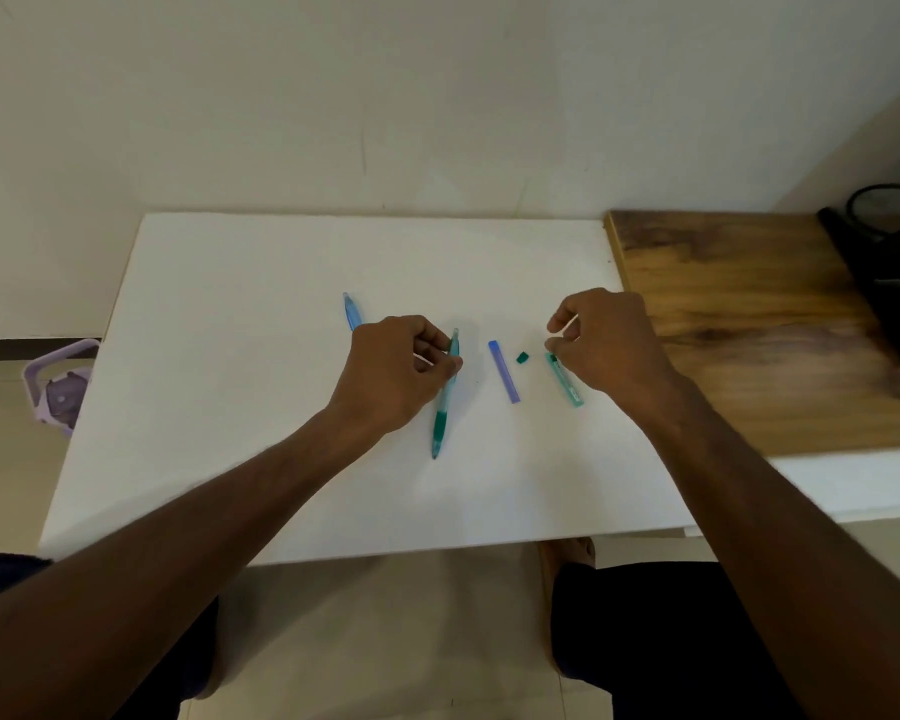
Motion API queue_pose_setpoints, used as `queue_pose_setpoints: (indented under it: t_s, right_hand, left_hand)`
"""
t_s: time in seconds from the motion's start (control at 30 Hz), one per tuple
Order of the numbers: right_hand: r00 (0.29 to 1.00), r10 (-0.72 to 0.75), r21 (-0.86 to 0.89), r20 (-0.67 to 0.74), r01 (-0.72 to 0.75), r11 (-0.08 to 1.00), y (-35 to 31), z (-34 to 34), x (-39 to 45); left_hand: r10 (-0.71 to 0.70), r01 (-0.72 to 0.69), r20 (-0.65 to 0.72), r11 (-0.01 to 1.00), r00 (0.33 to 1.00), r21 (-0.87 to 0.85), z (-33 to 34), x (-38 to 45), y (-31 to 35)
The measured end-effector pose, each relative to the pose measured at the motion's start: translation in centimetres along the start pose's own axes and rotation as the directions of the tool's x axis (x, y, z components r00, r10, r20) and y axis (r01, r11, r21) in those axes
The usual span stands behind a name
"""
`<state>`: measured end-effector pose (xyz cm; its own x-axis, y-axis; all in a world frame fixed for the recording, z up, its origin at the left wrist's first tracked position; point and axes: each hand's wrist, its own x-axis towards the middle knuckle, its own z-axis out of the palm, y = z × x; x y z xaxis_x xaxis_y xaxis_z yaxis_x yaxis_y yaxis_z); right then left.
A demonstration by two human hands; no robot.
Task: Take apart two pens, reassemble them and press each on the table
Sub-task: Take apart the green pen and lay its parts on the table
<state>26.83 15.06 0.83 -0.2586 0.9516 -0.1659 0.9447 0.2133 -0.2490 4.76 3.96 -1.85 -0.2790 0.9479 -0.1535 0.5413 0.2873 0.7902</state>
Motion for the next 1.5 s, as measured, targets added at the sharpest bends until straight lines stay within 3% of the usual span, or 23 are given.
queue_pose_setpoints:
  t_s: [0.2,0.43,0.5,0.57,0.67,0.8,0.93,1.1,1.17,1.23,1.3,1.5]
  right_hand:
    - [0.99,0.078,-0.173,0.113,-0.058,0.983,0.0,0.3,-0.3]
    - [0.988,0.086,-0.148,0.127,-0.067,0.987,-0.4,0.5,-0.5]
    - [0.99,0.081,-0.061,0.113,-0.075,0.995,-0.5,0.2,-0.3]
    - [0.989,0.082,0.186,0.122,-0.104,0.977,-1.0,-0.5,-0.2]
    - [0.976,0.01,0.53,0.218,-0.127,0.838,-2.6,-1.3,-0.9]
    - [0.966,-0.07,0.653,0.25,-0.115,0.748,-3.5,-1.3,-1.5]
    - [0.952,-0.097,0.733,0.29,-0.156,0.662,-4.0,-1.4,-1.7]
    - [0.964,-0.101,0.705,0.245,-0.106,0.701,-3.7,-1.4,-1.2]
    - [0.992,-0.051,0.526,0.114,-0.017,0.85,-2.8,-1.1,-0.8]
    - [0.997,-0.082,0.22,-0.012,0.083,0.972,-1.9,-0.4,-0.5]
    - [0.995,-0.102,0.092,0.022,0.1,0.991,-1.4,0.5,-0.5]
    - [0.996,-0.077,0.053,0.035,0.075,0.996,-1.5,2.0,-0.3]
  left_hand:
    - [-0.02,0.021,-0.043,0.999,0.999,0.039,1.0,0.9,-0.5]
    - [-0.011,0.014,-0.075,0.999,0.997,0.042,1.1,0.7,-0.6]
    - [0.028,-0.02,-0.11,0.997,0.994,0.069,1.0,0.6,-0.1]
    - [0.114,-0.109,-0.11,0.993,0.987,0.048,0.8,0.6,0.7]
    - [0.192,-0.192,0.027,0.981,0.981,-0.004,0.7,0.4,2.0]
    - [0.156,-0.143,0.098,0.982,0.983,-0.124,0.6,0.4,2.4]
    - [0.192,-0.186,0.069,0.979,0.979,-0.082,-0.1,0.4,2.2]
    - [0.165,-0.161,0.058,0.984,0.985,-0.069,0.1,0.5,1.9]
    - [0.112,-0.106,0.049,0.988,0.993,-0.109,0.1,0.7,1.6]
    - [0.071,-0.065,0.04,0.987,0.997,-0.15,0.0,0.8,1.3]
    - [0.065,-0.057,0.045,0.987,0.997,-0.153,0.0,0.7,1.1]
    - [0.08,-0.07,0.073,0.989,0.994,-0.127,0.2,0.5,0.8]
